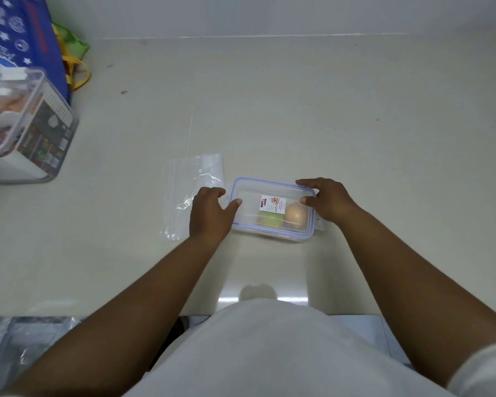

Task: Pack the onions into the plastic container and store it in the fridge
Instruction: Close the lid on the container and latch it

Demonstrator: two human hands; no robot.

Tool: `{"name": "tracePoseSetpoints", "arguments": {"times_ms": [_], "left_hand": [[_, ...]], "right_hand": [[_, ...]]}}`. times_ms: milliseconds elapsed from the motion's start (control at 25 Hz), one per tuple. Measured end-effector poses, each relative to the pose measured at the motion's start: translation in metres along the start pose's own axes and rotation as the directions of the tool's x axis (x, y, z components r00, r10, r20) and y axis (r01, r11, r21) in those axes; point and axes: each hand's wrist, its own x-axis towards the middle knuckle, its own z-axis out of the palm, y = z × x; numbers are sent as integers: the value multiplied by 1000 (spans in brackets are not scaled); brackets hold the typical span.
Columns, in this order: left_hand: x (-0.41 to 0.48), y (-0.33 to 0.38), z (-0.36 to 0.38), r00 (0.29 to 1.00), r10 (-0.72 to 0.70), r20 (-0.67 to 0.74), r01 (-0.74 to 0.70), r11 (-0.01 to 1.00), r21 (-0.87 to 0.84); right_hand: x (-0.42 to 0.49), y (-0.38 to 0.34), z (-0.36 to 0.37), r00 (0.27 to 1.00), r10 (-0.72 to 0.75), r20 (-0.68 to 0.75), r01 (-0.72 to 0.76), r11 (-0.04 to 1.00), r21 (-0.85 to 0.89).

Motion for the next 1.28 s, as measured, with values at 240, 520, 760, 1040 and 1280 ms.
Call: {"name": "tracePoseSetpoints", "arguments": {"times_ms": [240,520,760,1040,1280], "left_hand": [[28,11,-4,970,-125,207,85,978,191],[28,8,-8,910,-257,324,230,966,120],[32,12,-9,793,-393,465,477,876,-73],[33,11,-5,800,-373,470,468,879,-98],[30,7,-2,825,-355,439,454,880,-140]], "right_hand": [[-28,0,8,949,38,-314,-142,938,-316],[-30,6,9,955,216,-202,-254,950,-183],[-19,11,4,953,262,-151,-276,958,-82],[-12,20,4,936,339,-91,-314,924,218],[-11,21,3,934,352,-57,-325,907,270]]}}
